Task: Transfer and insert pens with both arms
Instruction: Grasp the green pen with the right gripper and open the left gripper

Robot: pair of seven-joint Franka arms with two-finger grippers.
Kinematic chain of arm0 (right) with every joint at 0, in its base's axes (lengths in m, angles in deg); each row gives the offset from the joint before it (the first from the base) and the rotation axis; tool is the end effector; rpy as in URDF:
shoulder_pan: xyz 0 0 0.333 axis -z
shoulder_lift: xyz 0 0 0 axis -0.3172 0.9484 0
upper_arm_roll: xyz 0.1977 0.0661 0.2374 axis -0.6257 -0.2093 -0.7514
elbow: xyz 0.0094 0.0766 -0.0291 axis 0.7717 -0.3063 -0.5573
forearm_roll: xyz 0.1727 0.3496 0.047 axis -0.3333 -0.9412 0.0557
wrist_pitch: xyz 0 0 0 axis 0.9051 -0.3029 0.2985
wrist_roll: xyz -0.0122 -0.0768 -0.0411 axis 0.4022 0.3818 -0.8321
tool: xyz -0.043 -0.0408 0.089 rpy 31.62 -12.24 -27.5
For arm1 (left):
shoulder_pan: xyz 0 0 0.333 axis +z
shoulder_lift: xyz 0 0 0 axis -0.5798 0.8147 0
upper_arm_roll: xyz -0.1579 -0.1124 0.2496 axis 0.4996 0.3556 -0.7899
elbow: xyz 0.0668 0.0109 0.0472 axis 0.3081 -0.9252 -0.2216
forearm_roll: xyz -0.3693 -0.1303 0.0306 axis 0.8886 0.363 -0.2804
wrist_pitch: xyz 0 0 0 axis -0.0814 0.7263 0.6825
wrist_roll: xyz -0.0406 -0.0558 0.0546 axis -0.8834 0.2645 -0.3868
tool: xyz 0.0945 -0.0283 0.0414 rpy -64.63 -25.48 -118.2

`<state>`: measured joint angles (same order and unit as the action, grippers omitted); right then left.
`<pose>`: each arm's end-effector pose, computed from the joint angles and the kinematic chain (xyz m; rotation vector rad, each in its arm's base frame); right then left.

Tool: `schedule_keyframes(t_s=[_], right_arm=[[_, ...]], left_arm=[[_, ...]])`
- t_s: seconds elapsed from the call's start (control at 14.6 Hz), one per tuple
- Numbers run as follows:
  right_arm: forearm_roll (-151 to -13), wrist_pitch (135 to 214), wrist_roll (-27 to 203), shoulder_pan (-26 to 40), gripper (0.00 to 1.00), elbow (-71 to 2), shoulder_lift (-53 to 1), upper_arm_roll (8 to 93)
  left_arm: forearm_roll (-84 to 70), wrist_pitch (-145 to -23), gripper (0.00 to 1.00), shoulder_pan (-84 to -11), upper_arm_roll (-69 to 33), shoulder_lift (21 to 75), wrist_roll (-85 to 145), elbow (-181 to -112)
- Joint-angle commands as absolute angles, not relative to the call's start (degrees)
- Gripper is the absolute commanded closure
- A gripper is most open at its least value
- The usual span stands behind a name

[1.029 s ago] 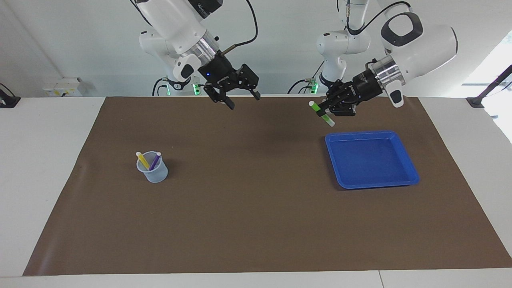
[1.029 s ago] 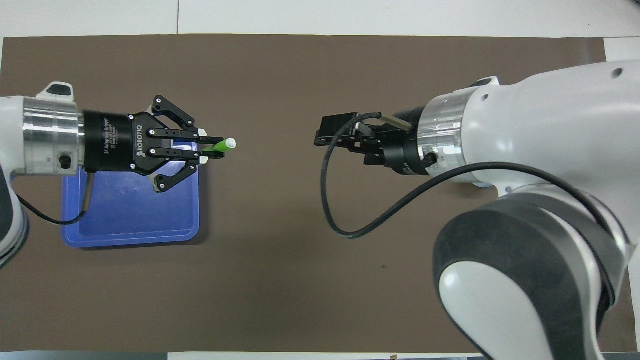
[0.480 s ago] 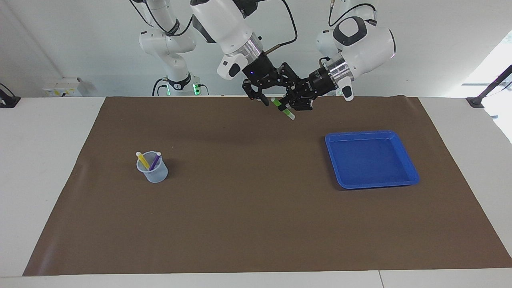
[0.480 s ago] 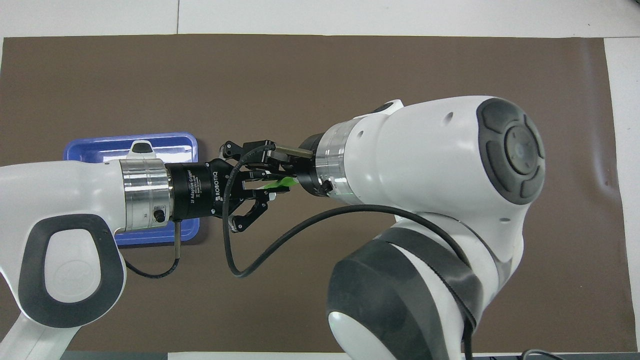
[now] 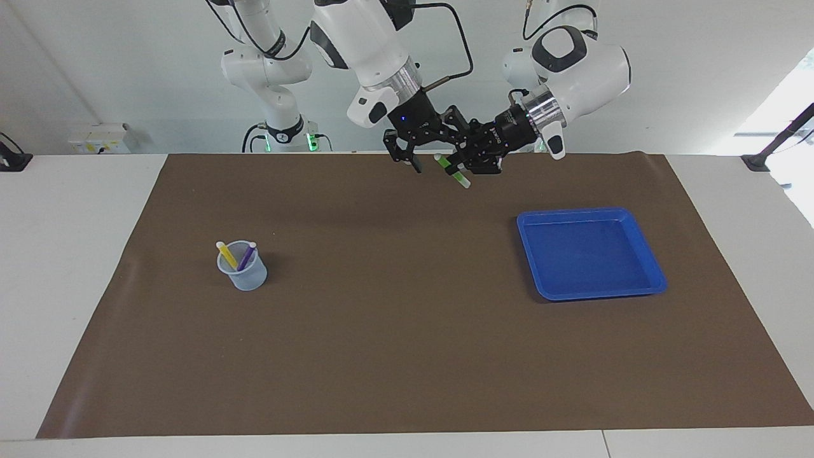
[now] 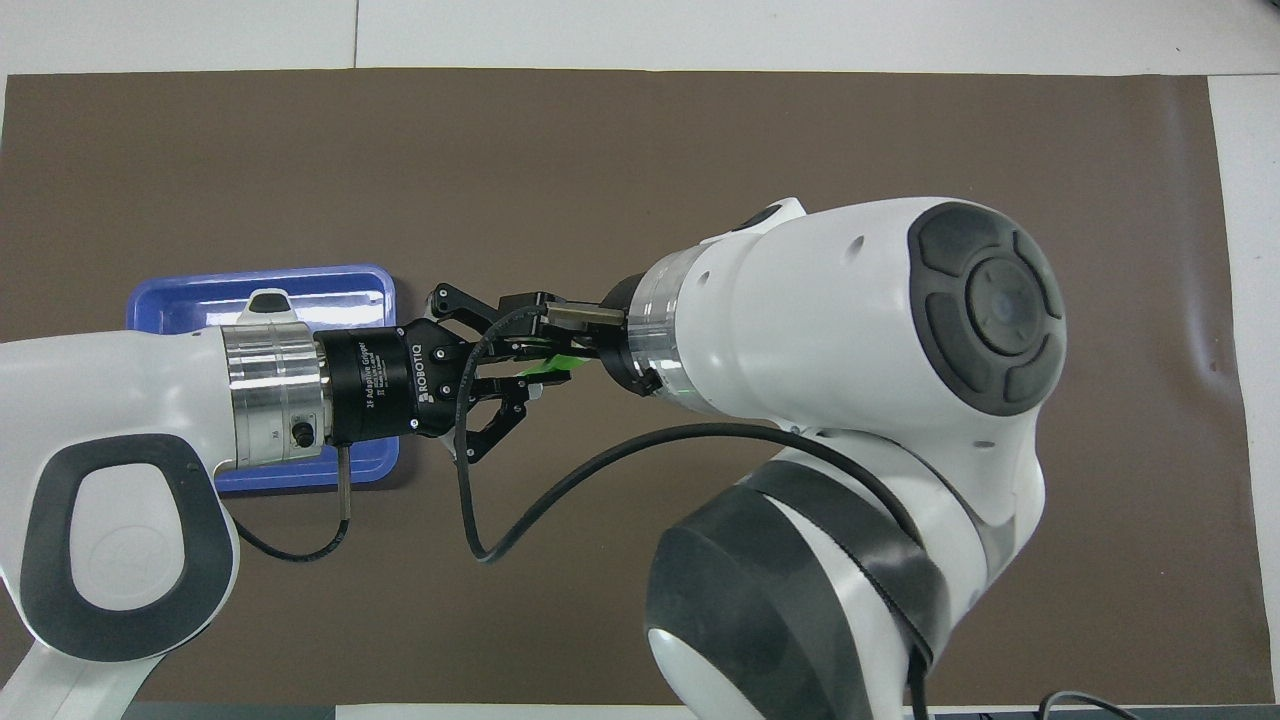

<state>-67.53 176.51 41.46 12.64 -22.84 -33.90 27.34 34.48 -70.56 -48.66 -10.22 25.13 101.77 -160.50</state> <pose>0.5118 0.3670 0.6014 -2.6447 0.1966 -0.1218 0.4585 -0.2500 0.5387 1.5019 1.6984 -0.8349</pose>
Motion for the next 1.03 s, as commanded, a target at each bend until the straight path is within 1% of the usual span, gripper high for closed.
schedule_keyframes(t_s=[0.0, 0.14, 0.21, 0.27, 0.41, 0.48, 0.55, 0.62, 0.96], right_arm=[[-65.57, 175.02, 41.41, 13.13, 0.00, -21.24, -33.02, 26.26], [-65.48, 173.97, 41.41, 13.13, 0.01, -21.07, -33.02, 26.17], [-65.04, 173.53, 41.41, 13.13, 0.05, -20.98, -33.11, 26.17], [-64.95, 173.44, 41.41, 13.13, 0.13, -20.98, -33.20, 26.17], [-64.95, 173.44, 41.50, 13.05, 0.41, -20.98, -33.20, 26.08], [-64.95, 173.09, 41.50, 12.96, 0.59, -20.98, -33.20, 26.08], [-64.86, 172.91, 41.76, 12.96, 0.80, -20.89, -33.20, 26.08], [-64.95, 172.91, 41.85, 12.96, 0.99, -20.72, -33.20, 26.00], [-63.64, 172.91, 41.85, 12.96, 1.00, -20.54, -33.03, 25.91]], left_arm=[[35.79, -71.61, 1.00, -48.80, -10.46, 23.41, 102.26, -162.28], [35.79, -71.70, 1.00, -48.80, -10.46, 23.41, 102.26, -162.28], [35.79, -71.79, 1.00, -48.80, -10.46, 23.41, 102.26, -162.28], [35.88, -71.87, 1.00, -48.80, -10.46, 23.41, 102.26, -162.28], [35.88, -71.96, 1.00, -48.80, -10.46, 23.41, 102.26, -162.28], [35.88, -71.96, 1.00, -48.80, -10.46, 23.41, 102.26, -162.28], [35.88, -71.96, 1.00, -48.80, -10.46, 23.41, 102.26, -162.28], [35.88, -71.96, 1.00, -48.80, -10.46, 23.41, 102.26, -162.28], [36.50, -72.22, 1.00, -48.80, -10.46, 23.41, 102.26, -162.28]])
